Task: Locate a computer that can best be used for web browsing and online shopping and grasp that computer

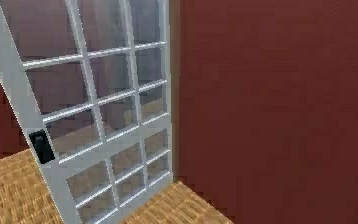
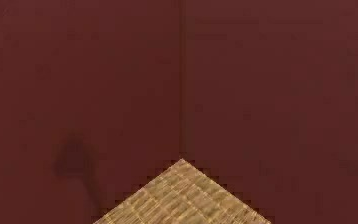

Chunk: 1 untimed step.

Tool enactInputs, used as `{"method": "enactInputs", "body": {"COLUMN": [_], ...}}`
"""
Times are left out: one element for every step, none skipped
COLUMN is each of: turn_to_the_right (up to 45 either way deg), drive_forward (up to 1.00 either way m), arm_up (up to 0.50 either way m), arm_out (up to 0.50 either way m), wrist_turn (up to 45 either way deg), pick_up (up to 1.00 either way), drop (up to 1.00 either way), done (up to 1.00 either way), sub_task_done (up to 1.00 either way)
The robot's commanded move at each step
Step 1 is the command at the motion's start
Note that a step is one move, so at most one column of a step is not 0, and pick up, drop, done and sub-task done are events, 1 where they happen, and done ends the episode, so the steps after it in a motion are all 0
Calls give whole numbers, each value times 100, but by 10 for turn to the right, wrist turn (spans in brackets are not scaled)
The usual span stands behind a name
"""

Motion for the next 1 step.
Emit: {"method": "enactInputs", "body": {"turn_to_the_right": [-450], "drive_forward": [0], "arm_up": [0], "arm_out": [0], "wrist_turn": [0], "pick_up": [0], "drop": [0], "done": [0], "sub_task_done": [0]}}
